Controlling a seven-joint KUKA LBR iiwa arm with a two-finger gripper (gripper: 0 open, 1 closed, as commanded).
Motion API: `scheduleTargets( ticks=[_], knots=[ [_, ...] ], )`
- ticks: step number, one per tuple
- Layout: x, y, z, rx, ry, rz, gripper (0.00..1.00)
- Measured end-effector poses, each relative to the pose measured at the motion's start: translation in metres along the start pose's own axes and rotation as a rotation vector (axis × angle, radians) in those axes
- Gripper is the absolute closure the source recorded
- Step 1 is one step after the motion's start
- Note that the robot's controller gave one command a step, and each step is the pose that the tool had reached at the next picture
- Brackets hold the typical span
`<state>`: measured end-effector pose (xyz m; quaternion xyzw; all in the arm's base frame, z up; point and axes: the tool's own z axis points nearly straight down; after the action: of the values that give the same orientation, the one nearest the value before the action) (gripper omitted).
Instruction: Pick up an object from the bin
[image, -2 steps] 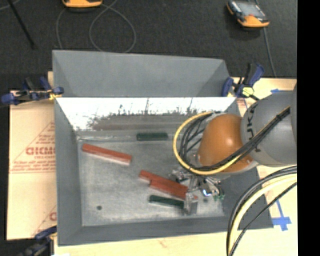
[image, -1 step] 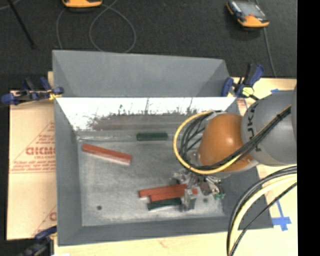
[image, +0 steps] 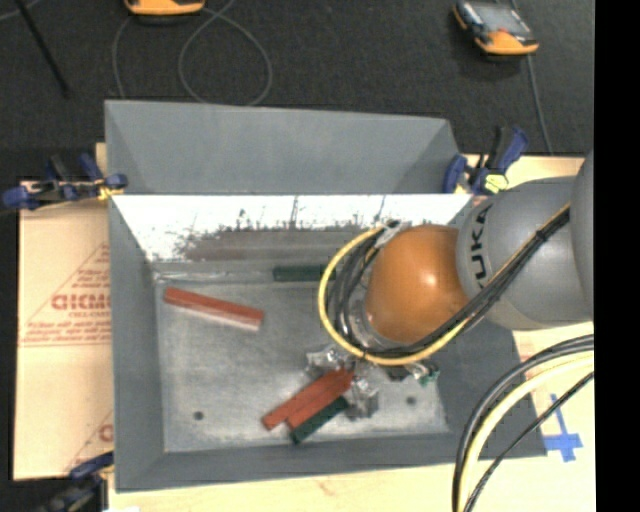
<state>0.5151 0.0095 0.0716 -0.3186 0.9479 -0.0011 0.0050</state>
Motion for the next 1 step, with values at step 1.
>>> scheduleTargets(
  ticks=[1],
  knots=[
    [0.0096, 0.0114, -0.1047, 0.001, 0.0, -0.007, 1.0]
  ],
)
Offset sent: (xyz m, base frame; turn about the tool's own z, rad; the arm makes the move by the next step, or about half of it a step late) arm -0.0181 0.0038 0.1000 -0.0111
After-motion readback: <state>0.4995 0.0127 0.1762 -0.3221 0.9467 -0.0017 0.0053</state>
